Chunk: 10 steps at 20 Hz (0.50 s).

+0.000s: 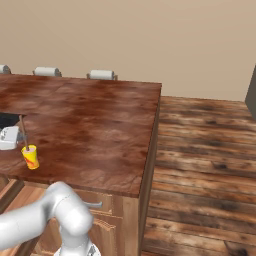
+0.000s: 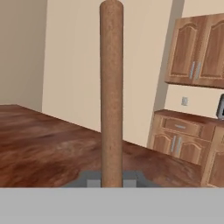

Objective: Pick up the straw from the left drawer and put it inside the smoothie cup.

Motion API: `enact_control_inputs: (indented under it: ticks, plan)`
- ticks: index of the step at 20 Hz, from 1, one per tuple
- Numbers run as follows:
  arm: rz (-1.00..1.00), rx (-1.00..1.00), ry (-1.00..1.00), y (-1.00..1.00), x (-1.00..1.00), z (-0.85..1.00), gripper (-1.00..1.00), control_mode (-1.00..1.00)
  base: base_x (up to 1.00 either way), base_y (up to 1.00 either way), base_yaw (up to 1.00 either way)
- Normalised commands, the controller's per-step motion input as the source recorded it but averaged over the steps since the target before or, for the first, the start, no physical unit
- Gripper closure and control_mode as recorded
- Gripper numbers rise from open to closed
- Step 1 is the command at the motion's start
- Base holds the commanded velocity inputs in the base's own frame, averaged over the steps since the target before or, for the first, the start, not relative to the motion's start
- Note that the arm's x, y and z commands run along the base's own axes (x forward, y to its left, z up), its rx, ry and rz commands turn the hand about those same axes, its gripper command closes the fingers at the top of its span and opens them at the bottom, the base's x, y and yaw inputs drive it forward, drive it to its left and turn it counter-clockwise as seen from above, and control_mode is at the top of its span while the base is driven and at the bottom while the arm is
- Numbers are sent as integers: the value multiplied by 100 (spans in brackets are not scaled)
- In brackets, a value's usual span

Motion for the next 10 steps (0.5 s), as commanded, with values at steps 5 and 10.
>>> enact_control_inputs:
  ticks: [5,10]
  plan:
    - [0,0,0,13,15,-12,100,-100,0,0,0]
    - [0,0,0,15,14,-15,100,-100,0,0,0]
